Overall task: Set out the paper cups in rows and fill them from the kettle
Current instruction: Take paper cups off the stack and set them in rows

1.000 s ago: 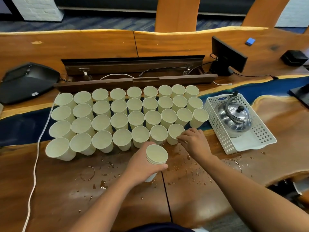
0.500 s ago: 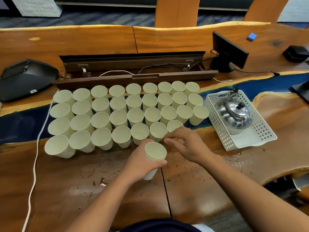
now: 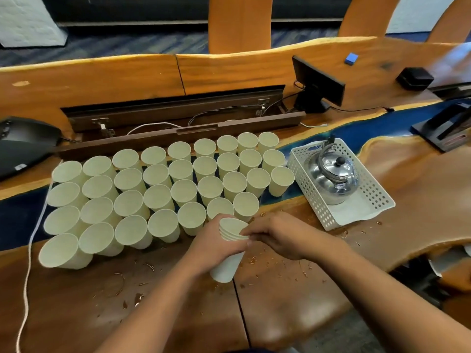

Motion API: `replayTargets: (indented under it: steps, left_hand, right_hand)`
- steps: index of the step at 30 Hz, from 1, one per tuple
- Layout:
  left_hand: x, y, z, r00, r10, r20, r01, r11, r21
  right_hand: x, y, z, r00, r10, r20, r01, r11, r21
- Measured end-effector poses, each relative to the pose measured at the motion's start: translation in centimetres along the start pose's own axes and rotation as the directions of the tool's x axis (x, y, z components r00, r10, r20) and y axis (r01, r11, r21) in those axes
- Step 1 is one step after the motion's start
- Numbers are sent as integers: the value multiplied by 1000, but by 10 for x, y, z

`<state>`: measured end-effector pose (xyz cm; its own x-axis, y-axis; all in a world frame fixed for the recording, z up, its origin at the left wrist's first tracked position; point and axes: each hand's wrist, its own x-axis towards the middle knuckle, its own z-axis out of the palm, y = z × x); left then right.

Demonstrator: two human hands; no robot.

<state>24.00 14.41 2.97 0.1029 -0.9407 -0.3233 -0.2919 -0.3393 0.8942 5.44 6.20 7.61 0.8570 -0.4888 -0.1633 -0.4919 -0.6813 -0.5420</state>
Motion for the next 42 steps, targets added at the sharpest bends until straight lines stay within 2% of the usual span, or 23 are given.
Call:
replayTargets:
  steps: [11, 16, 18, 20, 22, 24, 27, 32, 42]
  left_hand:
    - [10, 10, 23, 998, 17, 55, -13, 997, -79]
    - [13, 12, 28, 991, 63, 122, -59, 998, -36]
    - [14, 13, 29, 994, 56, 96, -54, 998, -21]
    - [16, 12, 28, 998, 31, 63, -32, 1000, 2]
    - [18, 6, 27, 1000, 2, 31, -3, 1000, 17]
    - [20, 1, 25, 1000, -21, 14, 20, 1000, 17]
    - [19, -2, 29, 999, -36, 19, 35, 999, 25]
    - [13, 2, 36, 998, -40, 41, 39, 999, 27]
    - [5, -8, 36, 996, -63, 58, 58, 995, 83]
  right_hand:
    - [-16, 18, -15, 992, -82, -100, 77, 996, -50]
    - [-23, 25, -26, 981, -17, -191, 21, 1000, 16]
    - [-25, 27, -34, 954, -37, -296, 45, 999, 18]
    - [-29, 32, -44, 894, -4, -449, 25, 999, 41]
    - [-36, 41, -54, 819, 47, -572, -28, 999, 42]
    - [-39, 54, -54, 768, 91, -633, -115, 993, 3]
    - [-34, 79, -32, 793, 173, -584, -246, 968, -47]
    - [-26, 103, 23, 876, 174, -449, -245, 964, -104]
    - [-3, 115, 41, 856, 250, -452, -303, 952, -46]
